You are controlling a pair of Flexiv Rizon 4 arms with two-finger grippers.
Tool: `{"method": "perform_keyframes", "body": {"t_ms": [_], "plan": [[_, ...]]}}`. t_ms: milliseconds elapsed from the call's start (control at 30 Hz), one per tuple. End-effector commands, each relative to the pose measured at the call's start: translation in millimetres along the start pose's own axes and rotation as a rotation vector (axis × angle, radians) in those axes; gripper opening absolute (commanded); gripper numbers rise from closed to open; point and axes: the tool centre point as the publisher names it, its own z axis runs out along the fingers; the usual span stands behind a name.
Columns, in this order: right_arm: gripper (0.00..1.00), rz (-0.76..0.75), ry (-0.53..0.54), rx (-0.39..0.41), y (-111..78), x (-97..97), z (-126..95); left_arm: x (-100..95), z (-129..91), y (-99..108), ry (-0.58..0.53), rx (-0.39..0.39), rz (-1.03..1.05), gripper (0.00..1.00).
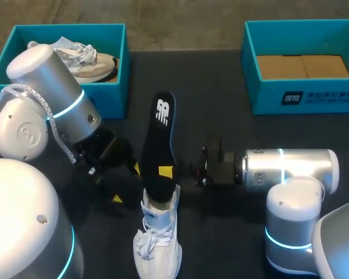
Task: Take the shoe out of the shoebox, open the shoe tongue, remove and reinsert the insole, then place the shoe into the shoebox
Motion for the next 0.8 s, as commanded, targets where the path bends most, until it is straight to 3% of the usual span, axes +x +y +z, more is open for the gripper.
{"method": "perform_keyframes", "body": {"t_ms": [33,800], "plan": [[0.00,-0.003,0.010,0.016,0.6,-0.3,2.2,1.0,-0.6,0.0,-0.002,-0.001,0.001,1.00],[0.00,0.015,0.030,0.004,-19.1,3.9,-1.1,1.0,-0.6,0.0,-0.002,-0.001,0.001,1.00]]}}
